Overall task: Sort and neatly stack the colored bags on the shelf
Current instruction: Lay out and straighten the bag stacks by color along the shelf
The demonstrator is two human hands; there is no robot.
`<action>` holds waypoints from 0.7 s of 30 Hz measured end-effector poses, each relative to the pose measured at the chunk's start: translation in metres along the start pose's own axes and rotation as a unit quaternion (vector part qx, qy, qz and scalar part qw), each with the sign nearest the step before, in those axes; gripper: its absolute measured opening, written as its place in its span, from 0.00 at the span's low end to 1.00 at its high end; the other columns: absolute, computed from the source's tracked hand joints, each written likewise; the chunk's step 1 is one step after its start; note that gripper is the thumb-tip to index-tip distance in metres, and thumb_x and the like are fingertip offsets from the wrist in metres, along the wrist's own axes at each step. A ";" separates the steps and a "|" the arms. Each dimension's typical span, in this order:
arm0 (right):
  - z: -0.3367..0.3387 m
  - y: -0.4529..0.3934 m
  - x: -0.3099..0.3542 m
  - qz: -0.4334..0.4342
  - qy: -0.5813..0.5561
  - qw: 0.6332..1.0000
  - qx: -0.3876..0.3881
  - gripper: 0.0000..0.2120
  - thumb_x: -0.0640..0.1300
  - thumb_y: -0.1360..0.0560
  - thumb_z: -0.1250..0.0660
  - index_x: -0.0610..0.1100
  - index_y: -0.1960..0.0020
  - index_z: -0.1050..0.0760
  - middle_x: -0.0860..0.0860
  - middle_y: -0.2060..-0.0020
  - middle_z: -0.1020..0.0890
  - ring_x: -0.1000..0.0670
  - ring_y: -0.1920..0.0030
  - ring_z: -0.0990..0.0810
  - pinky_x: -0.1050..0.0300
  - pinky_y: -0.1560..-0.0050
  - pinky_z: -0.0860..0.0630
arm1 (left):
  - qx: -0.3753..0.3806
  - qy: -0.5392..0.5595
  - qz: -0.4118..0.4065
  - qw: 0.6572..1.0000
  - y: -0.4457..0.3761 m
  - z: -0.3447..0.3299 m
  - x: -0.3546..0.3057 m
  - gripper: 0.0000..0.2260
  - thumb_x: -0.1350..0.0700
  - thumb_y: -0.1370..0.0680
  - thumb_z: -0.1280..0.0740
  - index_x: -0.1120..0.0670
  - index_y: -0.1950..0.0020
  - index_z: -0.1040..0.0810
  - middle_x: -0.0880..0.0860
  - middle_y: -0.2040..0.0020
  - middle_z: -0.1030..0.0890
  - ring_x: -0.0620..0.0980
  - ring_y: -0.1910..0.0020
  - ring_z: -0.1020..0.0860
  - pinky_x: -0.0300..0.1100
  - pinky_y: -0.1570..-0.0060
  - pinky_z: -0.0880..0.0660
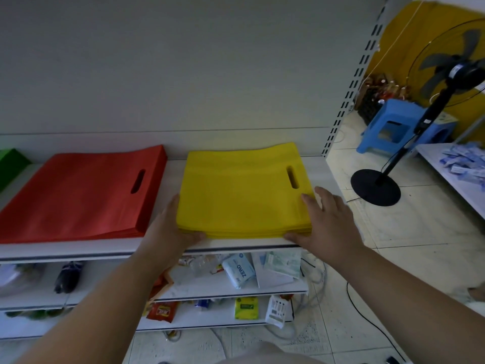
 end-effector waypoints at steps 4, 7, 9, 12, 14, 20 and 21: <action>0.005 -0.002 0.026 0.100 0.055 0.991 -0.065 0.36 0.71 0.34 0.38 0.46 0.38 0.25 0.44 0.35 0.29 0.39 0.37 0.31 0.42 0.42 0.32 | 0.000 0.070 0.047 0.996 -0.006 0.001 -0.004 0.44 0.55 0.30 0.22 0.44 0.22 0.45 0.43 0.43 0.30 0.49 0.43 0.29 0.45 0.46 0.32; 0.002 -0.007 0.057 0.125 0.033 0.990 -0.055 0.35 0.72 0.33 0.41 0.47 0.40 0.24 0.46 0.39 0.26 0.41 0.40 0.28 0.44 0.42 0.31 | 0.010 0.175 0.059 0.983 -0.014 0.001 -0.017 0.39 0.56 0.29 0.23 0.39 0.27 0.42 0.44 0.47 0.24 0.51 0.52 0.20 0.46 0.50 0.23; -0.005 -0.010 0.080 0.126 0.025 0.990 -0.053 0.33 0.71 0.33 0.40 0.48 0.41 0.25 0.46 0.42 0.24 0.41 0.43 0.26 0.44 0.45 0.29 | 0.003 0.236 0.081 0.968 -0.019 -0.001 -0.028 0.30 0.59 0.24 0.28 0.40 0.29 0.39 0.47 0.47 0.23 0.51 0.54 0.19 0.42 0.58 0.20; -0.012 -0.017 0.098 0.111 0.008 0.991 -0.080 0.23 0.62 0.32 0.33 0.47 0.45 0.25 0.47 0.48 0.23 0.42 0.49 0.25 0.47 0.49 0.30 | -0.008 0.300 0.099 0.949 -0.029 0.000 -0.036 0.25 0.66 0.22 0.34 0.51 0.27 0.34 0.55 0.42 0.24 0.55 0.49 0.22 0.48 0.58 0.22; -0.005 -0.017 0.086 0.082 0.006 0.991 -0.102 0.22 0.56 0.35 0.27 0.46 0.46 0.25 0.47 0.49 0.23 0.42 0.49 0.25 0.48 0.50 0.30 | -0.018 0.350 0.107 0.931 -0.034 0.005 -0.035 0.21 0.67 0.22 0.35 0.53 0.30 0.31 0.55 0.41 0.23 0.57 0.47 0.22 0.48 0.58 0.23; 0.018 -0.005 0.007 -0.096 -0.100 0.989 -0.052 0.36 0.54 0.36 0.23 0.44 0.34 0.31 0.43 0.44 0.25 0.39 0.47 0.25 0.48 0.53 0.28 | -0.017 0.346 0.149 0.926 -0.022 0.005 -0.003 0.19 0.67 0.22 0.35 0.53 0.33 0.28 0.55 0.42 0.21 0.57 0.47 0.22 0.48 0.57 0.23; 0.016 -0.005 0.005 -0.118 -0.188 0.975 -0.011 0.39 0.54 0.36 0.22 0.46 0.30 0.35 0.45 0.44 0.25 0.42 0.47 0.25 0.50 0.53 0.28 | -0.013 0.333 0.158 0.929 -0.018 0.001 0.000 0.18 0.67 0.22 0.35 0.53 0.34 0.28 0.54 0.44 0.21 0.56 0.49 0.22 0.49 0.55 0.23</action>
Point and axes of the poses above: each hand's wrist, its own y-axis away from the middle knuckle, its own z-axis out of the back of the hand, x = y × z, the point moved 3 cm from there along -y, towards the middle knuckle
